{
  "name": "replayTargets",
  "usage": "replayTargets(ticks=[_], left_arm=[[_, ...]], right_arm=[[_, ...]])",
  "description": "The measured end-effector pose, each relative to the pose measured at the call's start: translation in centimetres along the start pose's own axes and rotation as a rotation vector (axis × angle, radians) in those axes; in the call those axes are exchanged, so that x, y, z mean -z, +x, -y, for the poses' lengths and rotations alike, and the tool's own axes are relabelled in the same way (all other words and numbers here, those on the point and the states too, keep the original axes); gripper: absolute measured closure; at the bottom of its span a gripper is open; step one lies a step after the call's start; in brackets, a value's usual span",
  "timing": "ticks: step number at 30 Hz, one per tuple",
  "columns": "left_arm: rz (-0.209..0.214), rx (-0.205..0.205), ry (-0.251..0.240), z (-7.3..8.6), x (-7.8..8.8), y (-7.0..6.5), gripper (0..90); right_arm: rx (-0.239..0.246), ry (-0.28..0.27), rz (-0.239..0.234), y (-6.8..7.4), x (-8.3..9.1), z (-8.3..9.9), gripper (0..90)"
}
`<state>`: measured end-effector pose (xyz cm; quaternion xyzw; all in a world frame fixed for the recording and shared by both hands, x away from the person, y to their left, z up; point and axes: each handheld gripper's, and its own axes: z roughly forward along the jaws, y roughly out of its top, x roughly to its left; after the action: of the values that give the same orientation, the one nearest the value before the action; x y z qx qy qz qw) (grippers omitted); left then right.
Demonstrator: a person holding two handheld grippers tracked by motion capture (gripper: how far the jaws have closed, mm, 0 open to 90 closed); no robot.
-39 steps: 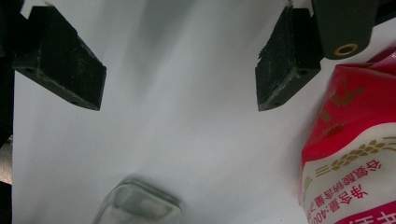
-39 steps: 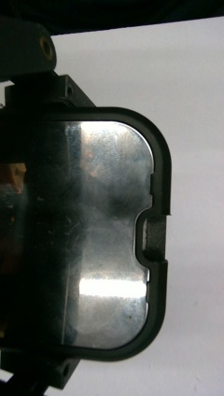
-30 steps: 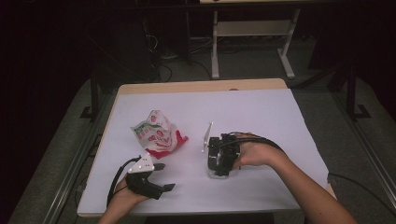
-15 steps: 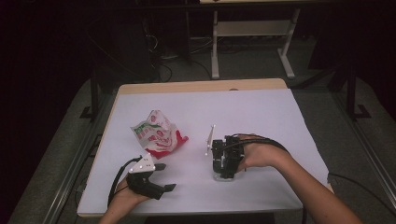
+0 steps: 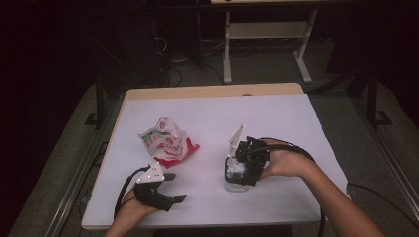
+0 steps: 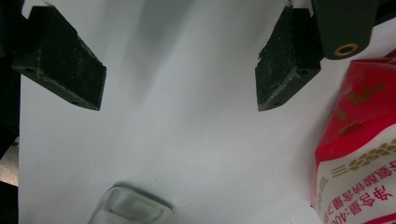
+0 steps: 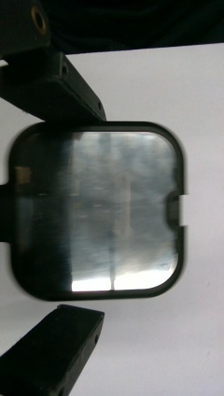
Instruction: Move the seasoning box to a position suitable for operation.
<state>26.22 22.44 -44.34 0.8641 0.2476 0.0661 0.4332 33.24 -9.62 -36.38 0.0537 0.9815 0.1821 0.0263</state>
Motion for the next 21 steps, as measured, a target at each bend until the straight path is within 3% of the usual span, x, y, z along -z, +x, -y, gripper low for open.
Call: replayTargets(ticks=[11, 21], left_arm=[[-0.001, 0.008, 0.001, 0.0, -0.1, 0.0, 16.1], [0.000, 0.004, 0.006, 0.1, -0.1, 0.1, 16.1]], right_arm=[[-0.060, -0.100, -0.003, 0.0, 1.3, 3.1, 6.1], [-0.096, -0.130, 0.010, 0.3, 1.9, 5.7, 5.8]])
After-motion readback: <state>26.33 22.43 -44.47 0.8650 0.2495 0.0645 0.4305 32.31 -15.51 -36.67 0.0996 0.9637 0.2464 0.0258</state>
